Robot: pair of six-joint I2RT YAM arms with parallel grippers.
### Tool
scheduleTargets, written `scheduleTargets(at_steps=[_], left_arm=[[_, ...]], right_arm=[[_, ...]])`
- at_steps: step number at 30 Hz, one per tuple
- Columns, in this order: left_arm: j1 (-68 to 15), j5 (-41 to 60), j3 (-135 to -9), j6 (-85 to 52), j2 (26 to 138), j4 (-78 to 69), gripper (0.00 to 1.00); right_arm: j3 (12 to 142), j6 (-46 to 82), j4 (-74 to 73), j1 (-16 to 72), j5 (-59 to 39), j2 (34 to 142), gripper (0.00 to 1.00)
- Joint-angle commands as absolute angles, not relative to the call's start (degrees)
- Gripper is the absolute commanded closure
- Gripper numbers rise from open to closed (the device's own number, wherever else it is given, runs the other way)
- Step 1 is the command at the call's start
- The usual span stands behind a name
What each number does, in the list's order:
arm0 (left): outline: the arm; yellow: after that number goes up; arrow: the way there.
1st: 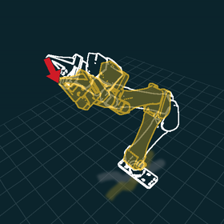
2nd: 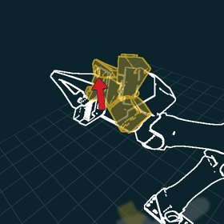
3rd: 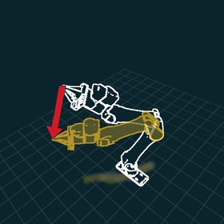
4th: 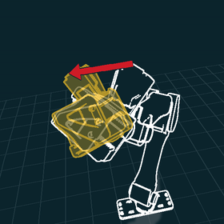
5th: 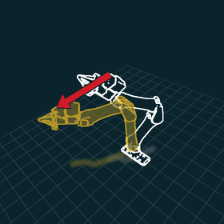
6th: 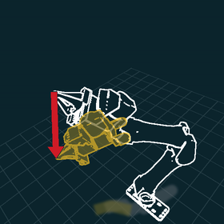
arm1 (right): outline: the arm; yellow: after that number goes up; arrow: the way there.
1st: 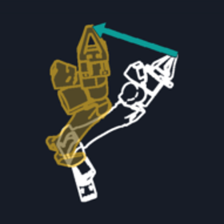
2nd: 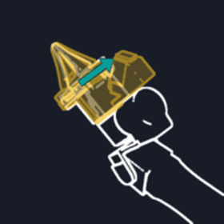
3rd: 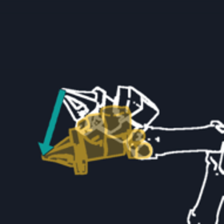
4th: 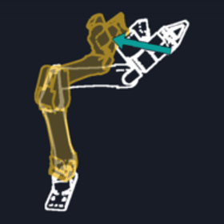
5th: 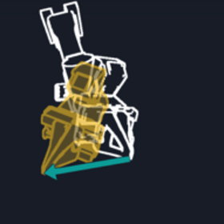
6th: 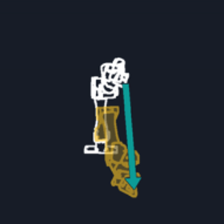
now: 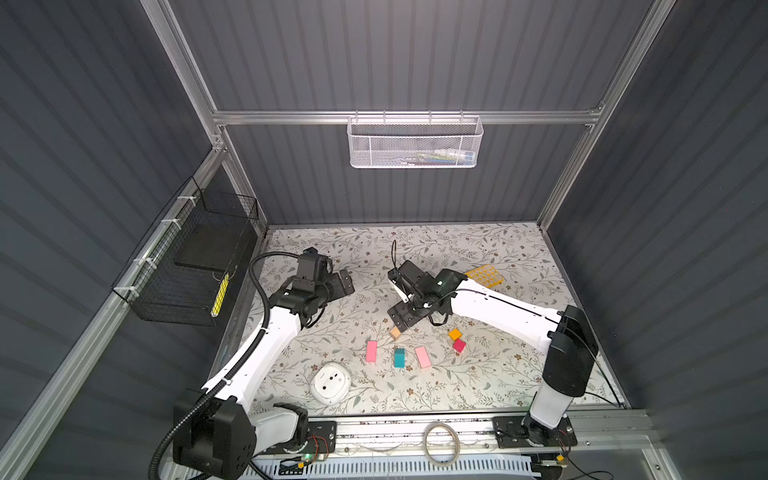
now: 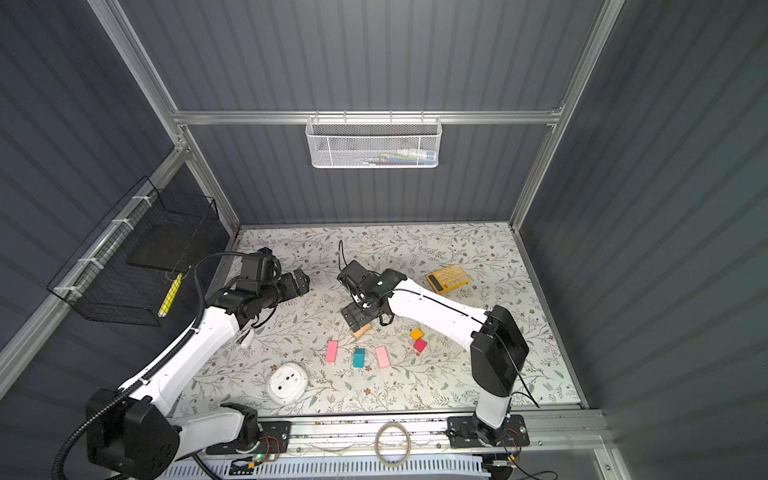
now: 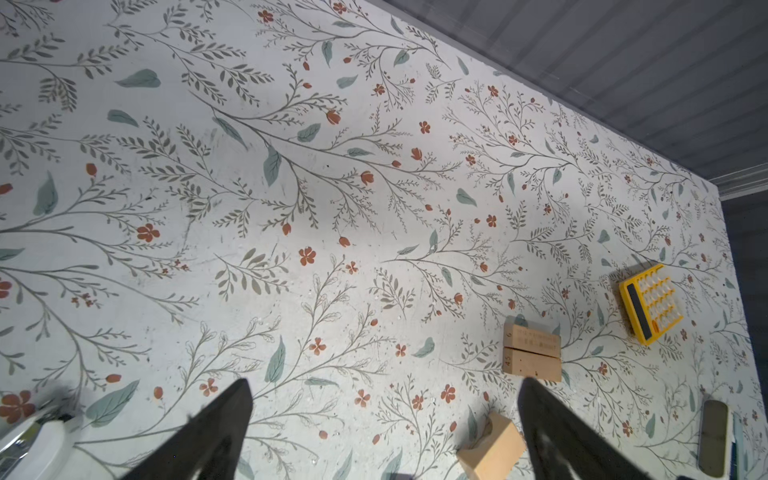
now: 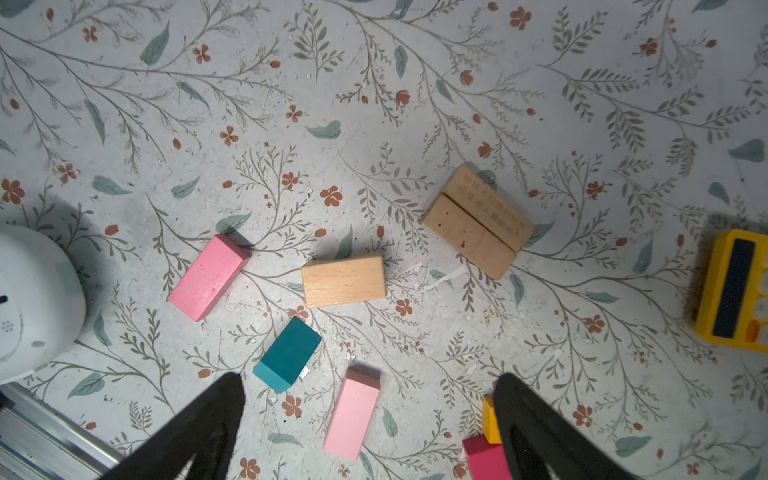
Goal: Build the wood block tower
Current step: 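Move the open right gripper over the loose plain block while the left gripper holds still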
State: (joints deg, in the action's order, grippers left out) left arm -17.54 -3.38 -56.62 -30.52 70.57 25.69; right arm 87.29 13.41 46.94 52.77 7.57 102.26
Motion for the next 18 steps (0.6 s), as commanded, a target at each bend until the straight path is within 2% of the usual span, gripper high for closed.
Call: scheduleTargets(at_steps=[1,9,13,18], left_arm=[[-16.45,0.23,-55.91,-30.85,70.32,23.76,0.0],[-14.63,2.2,-55.27,-29.93,70.75,23.8,0.0],[-14.22,2.29,-55.02,-29.71,70.76,23.74,0.0],[-13.97,2.63,-54.83,-29.58,70.92,23.37,0.0]], right_arm=[[89.18,13.11,49.6,54.03,8.48,104.74,0.04],[89.38,13.85,47.44,54.57,6.25,108.61,0.04],[90.21,14.05,46.99,54.58,5.9,110.53,0.09],[90.87,13.29,46.47,54.56,5.07,112.19,0.09]])
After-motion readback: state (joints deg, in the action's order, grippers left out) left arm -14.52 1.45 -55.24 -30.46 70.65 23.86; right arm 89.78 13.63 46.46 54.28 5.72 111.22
